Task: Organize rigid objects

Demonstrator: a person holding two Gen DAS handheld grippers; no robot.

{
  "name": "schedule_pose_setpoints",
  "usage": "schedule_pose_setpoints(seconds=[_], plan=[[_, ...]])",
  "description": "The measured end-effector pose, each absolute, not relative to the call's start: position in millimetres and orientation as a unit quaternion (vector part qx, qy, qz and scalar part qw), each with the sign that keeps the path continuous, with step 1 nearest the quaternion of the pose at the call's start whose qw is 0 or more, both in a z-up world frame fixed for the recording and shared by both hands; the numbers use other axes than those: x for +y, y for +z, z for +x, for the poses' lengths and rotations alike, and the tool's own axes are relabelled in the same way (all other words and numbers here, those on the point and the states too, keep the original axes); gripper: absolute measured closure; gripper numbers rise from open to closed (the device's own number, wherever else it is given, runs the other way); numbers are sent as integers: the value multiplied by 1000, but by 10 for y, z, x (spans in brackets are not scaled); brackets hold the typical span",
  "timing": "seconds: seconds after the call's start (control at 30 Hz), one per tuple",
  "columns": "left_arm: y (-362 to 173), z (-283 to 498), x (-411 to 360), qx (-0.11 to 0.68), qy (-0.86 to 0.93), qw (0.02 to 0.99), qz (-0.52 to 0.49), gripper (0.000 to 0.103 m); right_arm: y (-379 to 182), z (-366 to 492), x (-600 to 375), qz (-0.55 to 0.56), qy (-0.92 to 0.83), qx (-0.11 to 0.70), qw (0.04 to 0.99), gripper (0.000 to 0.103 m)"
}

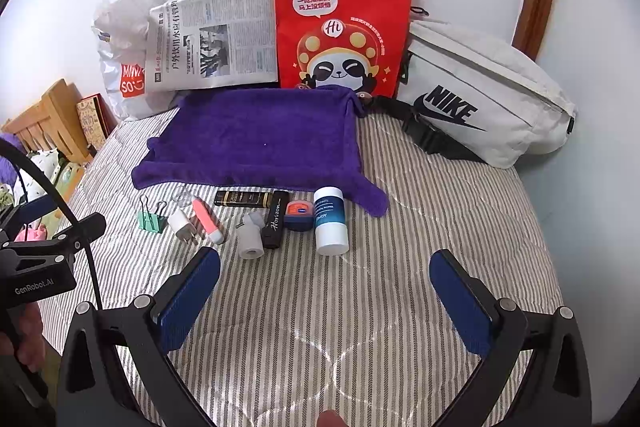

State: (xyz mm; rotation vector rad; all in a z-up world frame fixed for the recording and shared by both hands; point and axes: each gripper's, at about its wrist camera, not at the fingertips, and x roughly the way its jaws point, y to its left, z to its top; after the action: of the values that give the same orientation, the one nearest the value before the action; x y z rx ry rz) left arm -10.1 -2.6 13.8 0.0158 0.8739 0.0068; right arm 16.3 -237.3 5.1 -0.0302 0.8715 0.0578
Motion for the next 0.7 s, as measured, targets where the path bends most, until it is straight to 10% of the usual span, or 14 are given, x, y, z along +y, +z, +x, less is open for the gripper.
schedule_pose_setpoints(seconds=[0.7], plan=[[95, -119, -30, 427, 1, 904, 12, 0, 66, 156, -2357, -18, 27, 421, 906, 0]])
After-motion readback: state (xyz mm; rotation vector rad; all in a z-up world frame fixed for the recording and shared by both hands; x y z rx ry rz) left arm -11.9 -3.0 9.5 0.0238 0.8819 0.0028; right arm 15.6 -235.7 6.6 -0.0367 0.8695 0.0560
